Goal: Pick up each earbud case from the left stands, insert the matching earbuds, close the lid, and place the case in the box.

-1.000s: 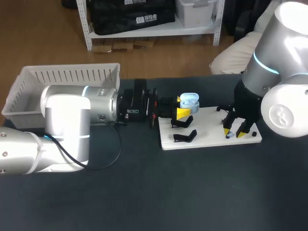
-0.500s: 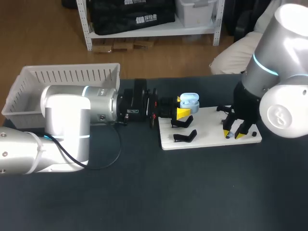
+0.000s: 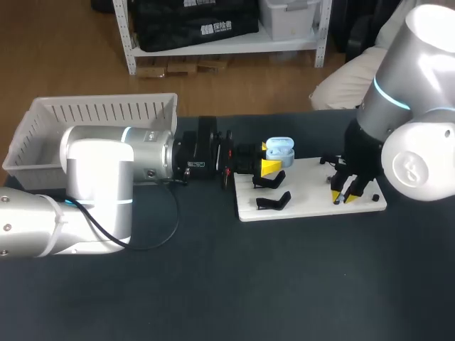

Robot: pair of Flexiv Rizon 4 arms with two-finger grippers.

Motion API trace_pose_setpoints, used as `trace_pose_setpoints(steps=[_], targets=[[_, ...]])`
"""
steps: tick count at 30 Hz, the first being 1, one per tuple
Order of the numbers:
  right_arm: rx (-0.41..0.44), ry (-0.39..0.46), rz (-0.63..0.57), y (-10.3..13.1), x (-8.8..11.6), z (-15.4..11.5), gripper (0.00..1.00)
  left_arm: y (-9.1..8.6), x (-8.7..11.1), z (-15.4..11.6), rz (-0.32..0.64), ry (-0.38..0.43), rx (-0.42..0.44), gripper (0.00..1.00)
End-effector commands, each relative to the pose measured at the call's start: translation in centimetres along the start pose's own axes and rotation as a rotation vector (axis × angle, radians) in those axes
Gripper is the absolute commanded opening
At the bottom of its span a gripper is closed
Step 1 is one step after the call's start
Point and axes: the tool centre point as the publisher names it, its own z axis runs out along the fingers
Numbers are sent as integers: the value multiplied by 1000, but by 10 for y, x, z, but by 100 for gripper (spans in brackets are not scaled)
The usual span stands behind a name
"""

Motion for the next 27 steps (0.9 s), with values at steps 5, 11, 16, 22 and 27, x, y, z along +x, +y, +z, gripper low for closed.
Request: trace_pose_setpoints(steps=[5,11,16,22,27], targets=[[-35,-6,18,-3,8,-26,0,-1,1,0,4,-4,-4,0],[-63,-61,21,2,13,-64,0,-1,1,0,4,-4,-4,0],[-73,-111,-13,20,19,-114,0,-1,1,0,4,-4,-4,0],[-67,-123,-46,46,28,-163,0,-1,1,0,4,-4,-4,0],[-49,-76,-100,70,37,-184,0,-1,1,0,4,-4,-4,0]])
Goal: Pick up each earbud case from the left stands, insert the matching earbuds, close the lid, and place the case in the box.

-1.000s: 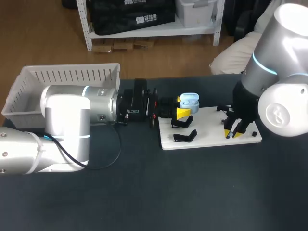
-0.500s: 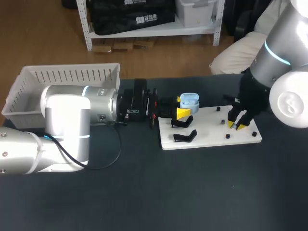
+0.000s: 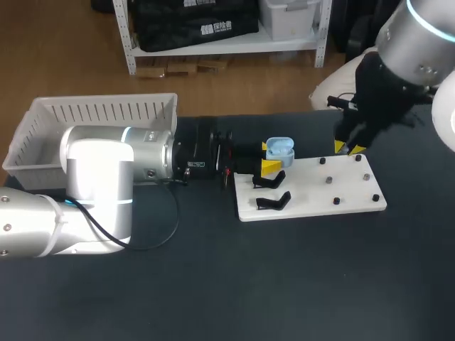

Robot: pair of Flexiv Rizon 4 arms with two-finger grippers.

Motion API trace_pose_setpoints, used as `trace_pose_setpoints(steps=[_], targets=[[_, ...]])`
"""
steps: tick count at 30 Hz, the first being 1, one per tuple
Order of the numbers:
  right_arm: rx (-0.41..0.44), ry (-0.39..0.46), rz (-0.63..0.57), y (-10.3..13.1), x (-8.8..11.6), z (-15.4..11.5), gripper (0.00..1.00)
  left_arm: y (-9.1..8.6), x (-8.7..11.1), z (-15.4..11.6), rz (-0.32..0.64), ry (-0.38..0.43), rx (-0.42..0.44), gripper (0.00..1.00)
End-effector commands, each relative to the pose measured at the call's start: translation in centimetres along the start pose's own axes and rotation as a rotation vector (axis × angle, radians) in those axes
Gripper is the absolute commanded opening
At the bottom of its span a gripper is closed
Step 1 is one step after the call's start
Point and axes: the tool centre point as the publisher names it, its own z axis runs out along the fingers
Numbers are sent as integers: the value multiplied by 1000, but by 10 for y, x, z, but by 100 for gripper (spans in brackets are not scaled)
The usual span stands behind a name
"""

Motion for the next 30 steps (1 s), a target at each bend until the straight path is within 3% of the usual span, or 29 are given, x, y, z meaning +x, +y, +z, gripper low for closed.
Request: trace_pose_setpoints(steps=[1,13,30], targets=[[25,61,-39,23,4,-32,0,-1,1,0,4,-4,-4,0],[72,165,-223,71,1,-12,0,-1,1,0,4,-4,-4,0],[72,165,-223,71,1,-12,0,-1,1,0,4,-4,-4,0]])
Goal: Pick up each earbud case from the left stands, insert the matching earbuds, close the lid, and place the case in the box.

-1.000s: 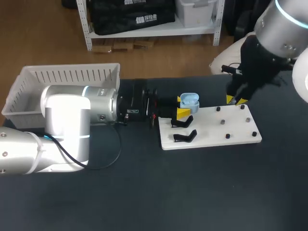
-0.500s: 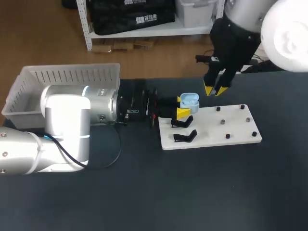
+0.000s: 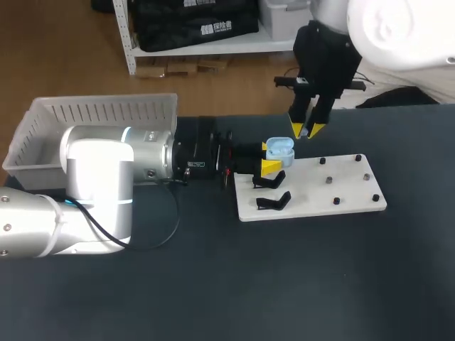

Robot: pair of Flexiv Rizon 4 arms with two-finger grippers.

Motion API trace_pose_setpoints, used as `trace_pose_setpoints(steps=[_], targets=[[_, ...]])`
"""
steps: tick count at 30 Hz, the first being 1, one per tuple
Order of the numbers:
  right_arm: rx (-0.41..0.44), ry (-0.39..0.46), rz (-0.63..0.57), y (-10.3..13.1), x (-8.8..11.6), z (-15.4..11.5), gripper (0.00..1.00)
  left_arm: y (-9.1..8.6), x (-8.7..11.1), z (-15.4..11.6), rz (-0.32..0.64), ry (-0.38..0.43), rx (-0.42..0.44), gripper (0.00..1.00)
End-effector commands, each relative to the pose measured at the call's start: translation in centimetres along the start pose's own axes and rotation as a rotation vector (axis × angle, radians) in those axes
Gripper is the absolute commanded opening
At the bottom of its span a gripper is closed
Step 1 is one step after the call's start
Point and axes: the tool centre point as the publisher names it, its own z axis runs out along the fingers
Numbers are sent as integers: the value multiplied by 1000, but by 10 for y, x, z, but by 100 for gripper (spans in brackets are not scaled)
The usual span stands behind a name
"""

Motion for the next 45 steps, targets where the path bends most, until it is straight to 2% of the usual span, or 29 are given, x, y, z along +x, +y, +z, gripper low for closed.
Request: trace_pose_setpoints(steps=[1,3,5,9,21,27,33,45], targets=[[0,-2,0,0,1,0,0,-1,1,0,4,-4,-4,0],[64,-8,-9,10,-2,0,0,-1,1,0,4,-4,-4,0],[61,-3,-39,16,-5,3,0,-1,1,0,4,-4,-4,0],[115,15,-91,26,-13,9,0,-1,1,0,4,-4,-4,0],[103,64,-198,28,-18,15,0,-1,1,0,4,-4,-4,0],[125,95,-262,34,-15,24,0,-1,1,0,4,-4,-4,0],[121,118,-279,37,-13,29,0,-1,1,0,4,-4,-4,0],[116,113,-283,48,-4,38,0,-1,1,0,4,-4,-4,0]])
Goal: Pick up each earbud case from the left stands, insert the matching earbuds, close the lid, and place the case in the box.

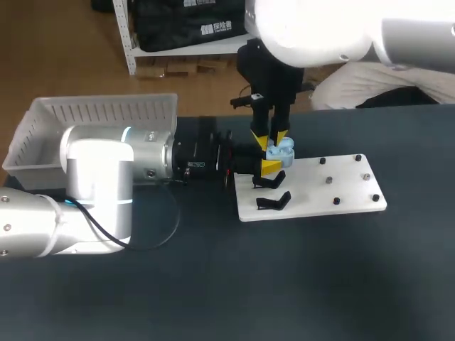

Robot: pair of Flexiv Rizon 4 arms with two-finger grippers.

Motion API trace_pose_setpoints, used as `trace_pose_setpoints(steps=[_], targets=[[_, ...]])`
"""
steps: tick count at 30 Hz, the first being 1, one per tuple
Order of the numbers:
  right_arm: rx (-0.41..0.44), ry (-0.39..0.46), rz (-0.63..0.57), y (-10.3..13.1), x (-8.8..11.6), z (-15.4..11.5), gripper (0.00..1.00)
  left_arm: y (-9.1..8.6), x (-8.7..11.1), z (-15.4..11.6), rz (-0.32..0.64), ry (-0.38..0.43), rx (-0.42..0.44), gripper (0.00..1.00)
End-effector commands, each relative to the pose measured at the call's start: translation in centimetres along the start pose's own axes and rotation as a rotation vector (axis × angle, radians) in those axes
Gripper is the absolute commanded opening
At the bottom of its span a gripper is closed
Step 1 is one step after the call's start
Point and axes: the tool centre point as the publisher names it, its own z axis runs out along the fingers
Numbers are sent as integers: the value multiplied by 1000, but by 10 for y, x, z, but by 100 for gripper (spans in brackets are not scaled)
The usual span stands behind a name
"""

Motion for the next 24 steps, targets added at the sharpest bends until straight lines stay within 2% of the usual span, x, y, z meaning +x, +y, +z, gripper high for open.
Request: trace_pose_setpoints(steps=[1,24], targets=[[4,-5,3,3,2,3,0,-1,1,0,4,-4,-4,0],[-6,-18,41,-6,3,8,0,-1,1,0,4,-4,-4,0]])
